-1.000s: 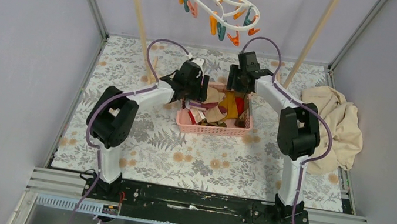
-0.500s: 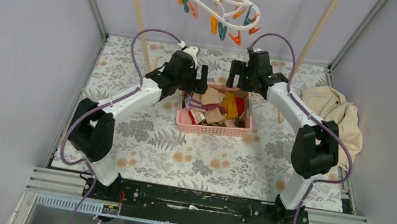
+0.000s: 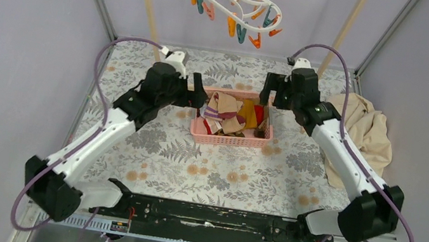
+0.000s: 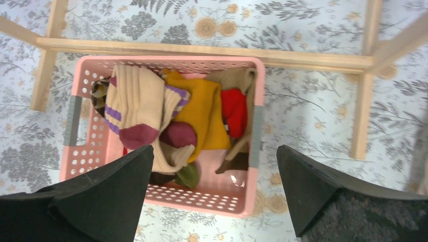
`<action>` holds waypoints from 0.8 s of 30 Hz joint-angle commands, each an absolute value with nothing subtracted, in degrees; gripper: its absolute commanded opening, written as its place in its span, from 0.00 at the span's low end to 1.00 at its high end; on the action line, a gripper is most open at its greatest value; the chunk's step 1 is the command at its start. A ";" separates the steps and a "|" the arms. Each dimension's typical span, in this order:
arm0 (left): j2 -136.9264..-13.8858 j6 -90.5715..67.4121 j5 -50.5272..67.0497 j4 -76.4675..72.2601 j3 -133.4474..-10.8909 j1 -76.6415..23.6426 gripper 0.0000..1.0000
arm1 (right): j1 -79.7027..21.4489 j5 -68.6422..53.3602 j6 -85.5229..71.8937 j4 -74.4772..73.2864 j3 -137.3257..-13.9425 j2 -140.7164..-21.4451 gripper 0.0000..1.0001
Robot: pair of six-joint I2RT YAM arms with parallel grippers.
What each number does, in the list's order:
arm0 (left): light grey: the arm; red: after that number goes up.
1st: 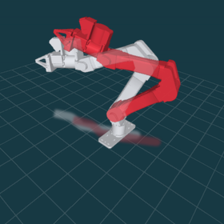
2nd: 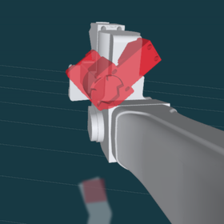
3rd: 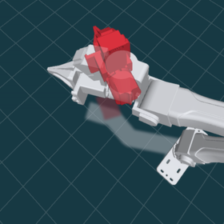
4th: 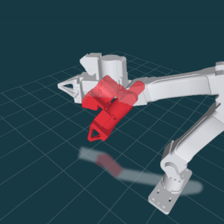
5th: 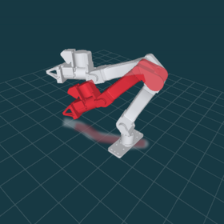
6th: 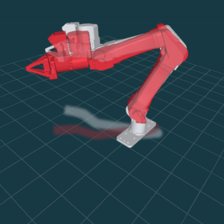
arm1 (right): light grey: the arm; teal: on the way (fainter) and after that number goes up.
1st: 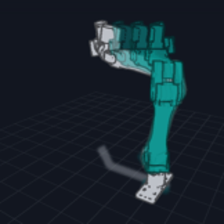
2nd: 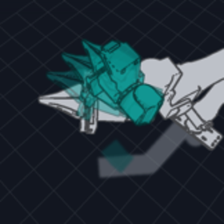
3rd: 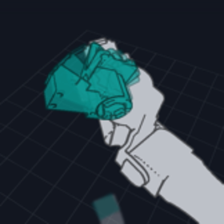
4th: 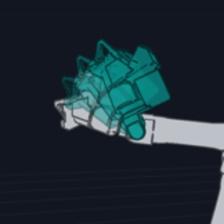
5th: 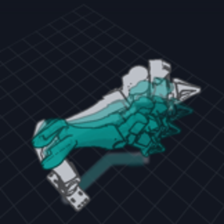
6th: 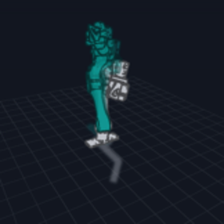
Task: Remove the socks clipped to the hanger
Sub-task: Reset both arms
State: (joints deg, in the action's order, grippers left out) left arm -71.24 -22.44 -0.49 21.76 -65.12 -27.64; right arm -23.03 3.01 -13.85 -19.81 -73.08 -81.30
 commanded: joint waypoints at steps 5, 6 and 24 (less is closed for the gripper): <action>-59.05 -22.13 -7.97 18.79 -56.25 -26.98 0.99 | -22.59 12.08 -9.55 -13.33 -61.27 -66.15 1.00; -58.30 -21.60 -9.36 18.28 -55.68 -26.93 0.99 | -22.38 13.67 -9.54 -13.23 -60.16 -65.12 1.00; -59.05 -13.72 -7.12 -2.83 -42.15 -25.31 0.99 | -12.21 24.74 -6.46 22.14 -18.39 -40.59 1.00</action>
